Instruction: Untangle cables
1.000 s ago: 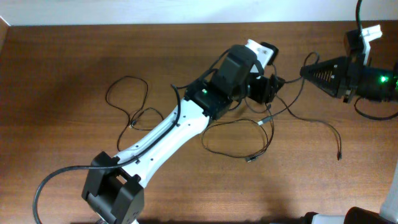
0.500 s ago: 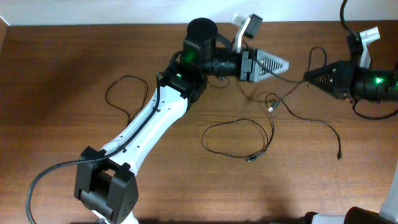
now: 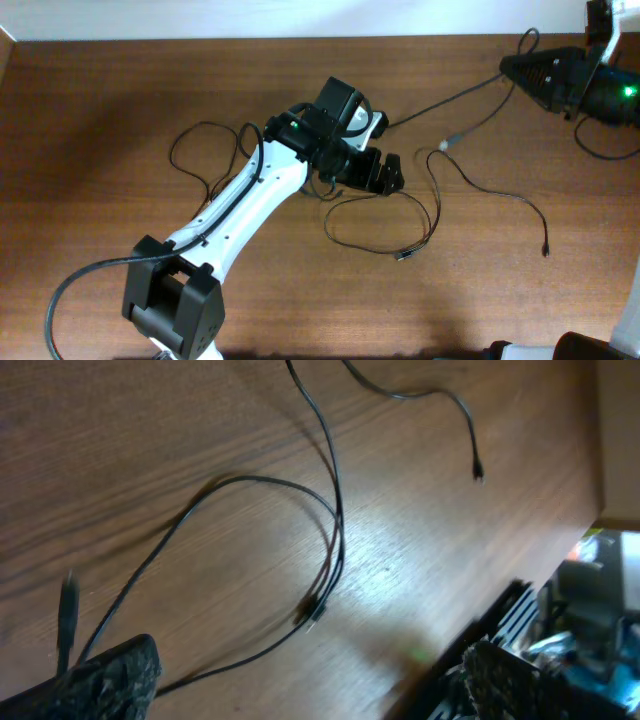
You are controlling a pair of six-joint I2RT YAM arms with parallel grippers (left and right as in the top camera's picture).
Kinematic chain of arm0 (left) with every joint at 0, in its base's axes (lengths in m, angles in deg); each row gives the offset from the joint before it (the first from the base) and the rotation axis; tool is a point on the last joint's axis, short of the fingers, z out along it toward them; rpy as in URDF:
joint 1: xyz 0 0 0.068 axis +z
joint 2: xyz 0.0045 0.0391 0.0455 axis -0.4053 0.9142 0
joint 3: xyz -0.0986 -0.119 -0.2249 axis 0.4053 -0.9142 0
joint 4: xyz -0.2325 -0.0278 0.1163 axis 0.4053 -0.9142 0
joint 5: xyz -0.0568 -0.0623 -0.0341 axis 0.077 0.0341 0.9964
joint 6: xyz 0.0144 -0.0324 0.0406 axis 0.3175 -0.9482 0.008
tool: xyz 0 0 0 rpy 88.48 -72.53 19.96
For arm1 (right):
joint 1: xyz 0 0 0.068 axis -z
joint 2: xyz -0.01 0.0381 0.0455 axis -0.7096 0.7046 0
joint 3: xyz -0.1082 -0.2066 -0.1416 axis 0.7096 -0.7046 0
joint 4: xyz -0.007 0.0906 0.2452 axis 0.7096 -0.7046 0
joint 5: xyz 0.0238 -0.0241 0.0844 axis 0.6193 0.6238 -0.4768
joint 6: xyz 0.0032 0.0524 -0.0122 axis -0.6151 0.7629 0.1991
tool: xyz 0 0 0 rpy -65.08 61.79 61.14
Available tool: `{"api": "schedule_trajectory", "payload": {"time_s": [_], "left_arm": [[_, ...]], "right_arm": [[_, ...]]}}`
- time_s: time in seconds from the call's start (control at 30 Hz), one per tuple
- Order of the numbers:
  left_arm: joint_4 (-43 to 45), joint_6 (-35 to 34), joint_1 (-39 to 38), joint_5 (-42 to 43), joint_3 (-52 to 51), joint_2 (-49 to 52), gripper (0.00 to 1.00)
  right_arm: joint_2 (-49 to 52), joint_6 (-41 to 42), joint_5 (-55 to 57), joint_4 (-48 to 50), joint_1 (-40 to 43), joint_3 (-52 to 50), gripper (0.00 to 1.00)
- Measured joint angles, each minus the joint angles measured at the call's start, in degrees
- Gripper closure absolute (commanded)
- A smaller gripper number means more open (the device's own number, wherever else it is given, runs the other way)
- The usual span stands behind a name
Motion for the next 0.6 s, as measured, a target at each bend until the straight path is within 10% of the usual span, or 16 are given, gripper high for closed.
{"api": "schedule_trajectory", "payload": {"time_s": [0.37,0.6], "left_arm": [[-22.2,26.3,-1.6,-2.4,1.0,0.0,0.01],[1.0,2.5,-0.3,-12.1,1.0,0.0,0.01]], "right_arm": [[2.7,9.8,13.6,11.2,-1.8,0.1,0.96],[3.3,-9.3,12.0,-14.6,-4.6,0.3,0.96]]}}
